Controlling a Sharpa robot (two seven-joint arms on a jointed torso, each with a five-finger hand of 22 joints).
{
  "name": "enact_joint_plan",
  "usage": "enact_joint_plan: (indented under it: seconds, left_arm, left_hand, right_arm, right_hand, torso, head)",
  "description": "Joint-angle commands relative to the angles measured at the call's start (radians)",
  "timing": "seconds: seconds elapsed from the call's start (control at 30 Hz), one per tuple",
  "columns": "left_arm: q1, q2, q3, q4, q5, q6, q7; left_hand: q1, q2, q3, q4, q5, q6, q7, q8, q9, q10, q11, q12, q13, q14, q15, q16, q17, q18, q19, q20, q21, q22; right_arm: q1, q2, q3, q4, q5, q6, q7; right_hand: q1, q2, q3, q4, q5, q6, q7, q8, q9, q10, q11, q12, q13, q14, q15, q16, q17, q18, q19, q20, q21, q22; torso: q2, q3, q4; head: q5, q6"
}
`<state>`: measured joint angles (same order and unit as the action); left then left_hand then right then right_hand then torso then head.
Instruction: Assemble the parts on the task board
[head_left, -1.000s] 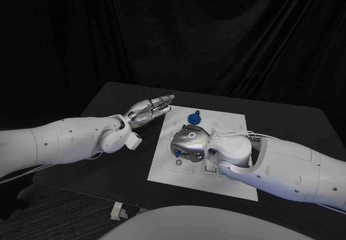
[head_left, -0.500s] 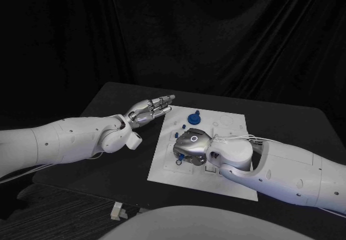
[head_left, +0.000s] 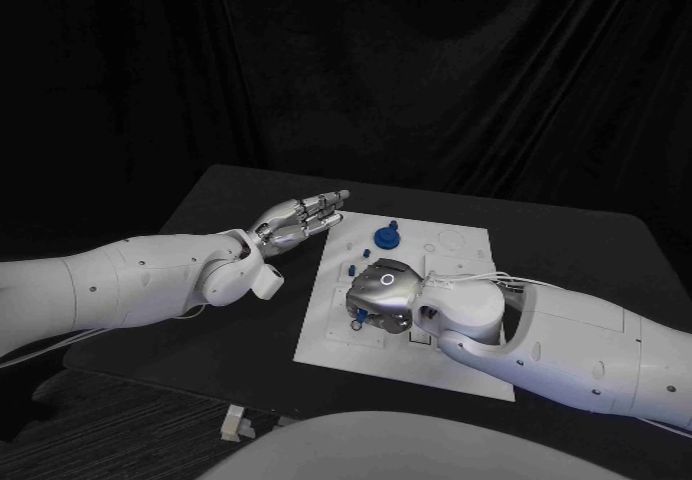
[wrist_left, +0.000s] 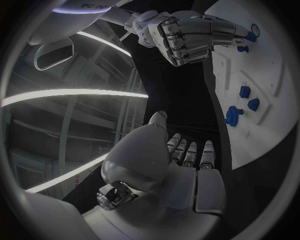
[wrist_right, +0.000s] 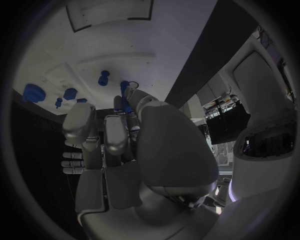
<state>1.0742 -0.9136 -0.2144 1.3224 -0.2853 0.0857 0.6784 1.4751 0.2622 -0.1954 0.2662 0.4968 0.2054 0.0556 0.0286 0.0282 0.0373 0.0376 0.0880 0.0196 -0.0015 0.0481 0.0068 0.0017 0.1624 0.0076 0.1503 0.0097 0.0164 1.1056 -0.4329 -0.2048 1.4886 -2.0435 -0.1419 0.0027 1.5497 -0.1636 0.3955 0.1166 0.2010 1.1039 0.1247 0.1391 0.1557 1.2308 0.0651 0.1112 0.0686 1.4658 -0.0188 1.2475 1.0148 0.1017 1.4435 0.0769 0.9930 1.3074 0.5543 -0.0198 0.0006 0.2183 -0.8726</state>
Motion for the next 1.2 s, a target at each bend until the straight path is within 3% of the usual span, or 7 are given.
enact_joint_plan:
  seconds: [0.03,1.2]
  left_arm:
    - [-0.001,0.004,0.001,-0.001,0.006,0.015,0.068]
    - [-0.006,0.012,0.001,-0.016,0.006,0.026,0.046]
  left_hand:
    - [-0.005,0.009,0.003,0.004,0.002,0.004,0.006,0.001,0.001,0.002,0.005,0.001,0.000,0.002,0.005,-0.007,-0.002,0.011,0.001,0.006,-0.002,0.001]
    - [-0.002,0.010,0.007,0.002,0.002,0.006,0.010,0.002,0.001,0.001,0.007,0.000,0.000,0.002,0.013,-0.007,-0.002,0.010,0.002,0.012,-0.002,0.002]
  right_arm:
    - [-0.008,0.001,-0.002,0.001,-0.012,-0.011,-0.019]
    - [-0.016,0.002,-0.002,0.011,0.025,0.001,-0.034]
  right_hand:
    - [-0.003,-0.006,0.000,-0.006,0.003,-0.005,-0.002,-0.004,-0.001,0.018,-0.009,0.005,0.002,0.001,-0.007,0.000,-0.001,0.002,-0.005,-0.001,-0.002,0.127]
    - [-0.005,-0.004,0.002,-0.008,0.005,-0.004,-0.003,-0.005,-0.001,0.023,-0.010,0.006,0.002,0.000,-0.008,-0.002,-0.004,0.000,-0.004,-0.002,0.005,0.128]
  torso:
    - [0.000,0.0001,0.0001]
    - [-0.001,-0.0007,0.0017]
  head:
    - [0.002,0.000]
    - [0.003,0.000]
